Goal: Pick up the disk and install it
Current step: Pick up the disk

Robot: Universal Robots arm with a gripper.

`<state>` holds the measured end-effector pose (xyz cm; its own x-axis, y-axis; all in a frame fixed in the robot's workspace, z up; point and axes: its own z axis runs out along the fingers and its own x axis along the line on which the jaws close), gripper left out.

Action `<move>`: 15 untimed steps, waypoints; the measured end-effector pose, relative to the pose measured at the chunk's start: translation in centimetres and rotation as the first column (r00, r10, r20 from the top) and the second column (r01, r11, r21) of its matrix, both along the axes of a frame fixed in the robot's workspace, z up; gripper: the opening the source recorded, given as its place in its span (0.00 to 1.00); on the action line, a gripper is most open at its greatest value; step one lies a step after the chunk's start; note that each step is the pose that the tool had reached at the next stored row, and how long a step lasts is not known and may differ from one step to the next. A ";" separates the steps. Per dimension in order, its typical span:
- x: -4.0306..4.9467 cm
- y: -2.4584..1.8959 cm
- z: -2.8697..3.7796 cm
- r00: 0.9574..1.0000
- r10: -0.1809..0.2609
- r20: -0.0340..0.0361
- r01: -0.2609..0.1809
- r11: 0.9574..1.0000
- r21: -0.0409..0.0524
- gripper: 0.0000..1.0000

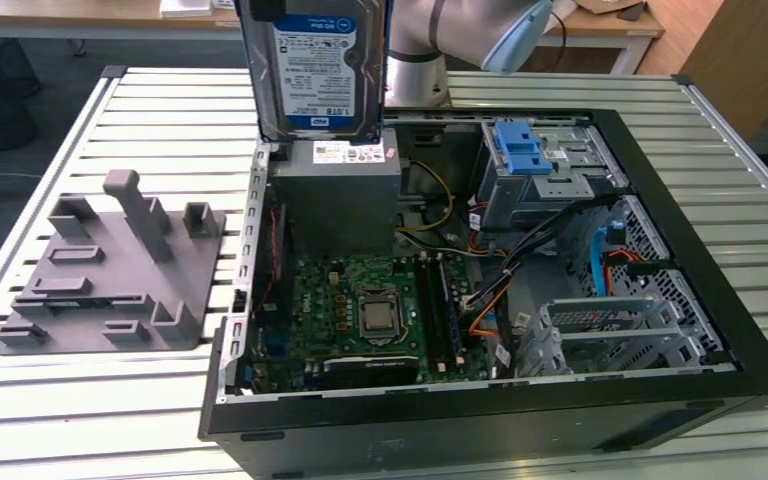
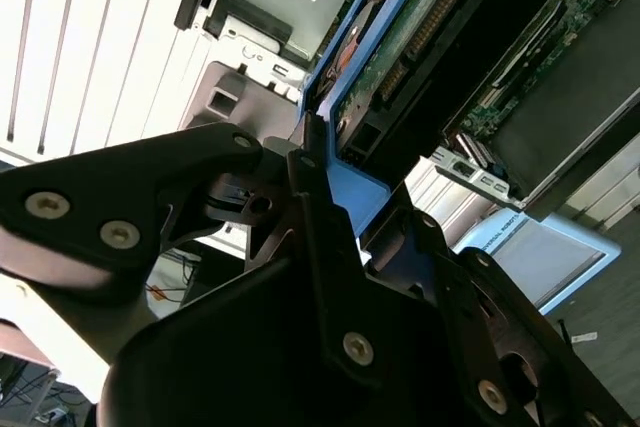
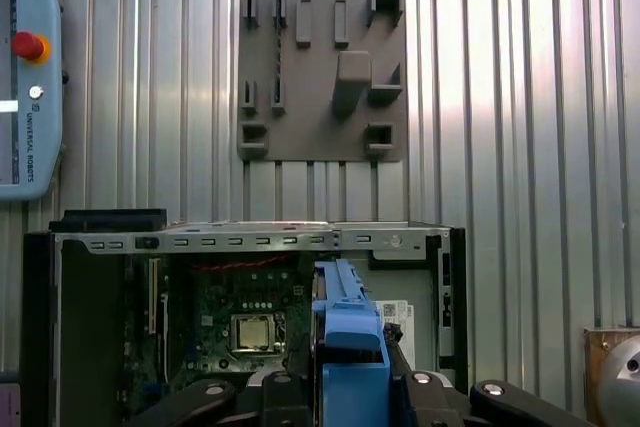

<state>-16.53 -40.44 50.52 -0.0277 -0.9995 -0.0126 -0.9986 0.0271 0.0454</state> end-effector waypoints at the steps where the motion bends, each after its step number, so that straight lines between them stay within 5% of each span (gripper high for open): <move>1: 0.28 0.00 -0.01 1.000 0.000 0.000 0.000 1.000 0.000 0.36; 15: 3.28 0.00 -0.14 1.000 0.000 0.000 0.000 1.000 0.000 0.36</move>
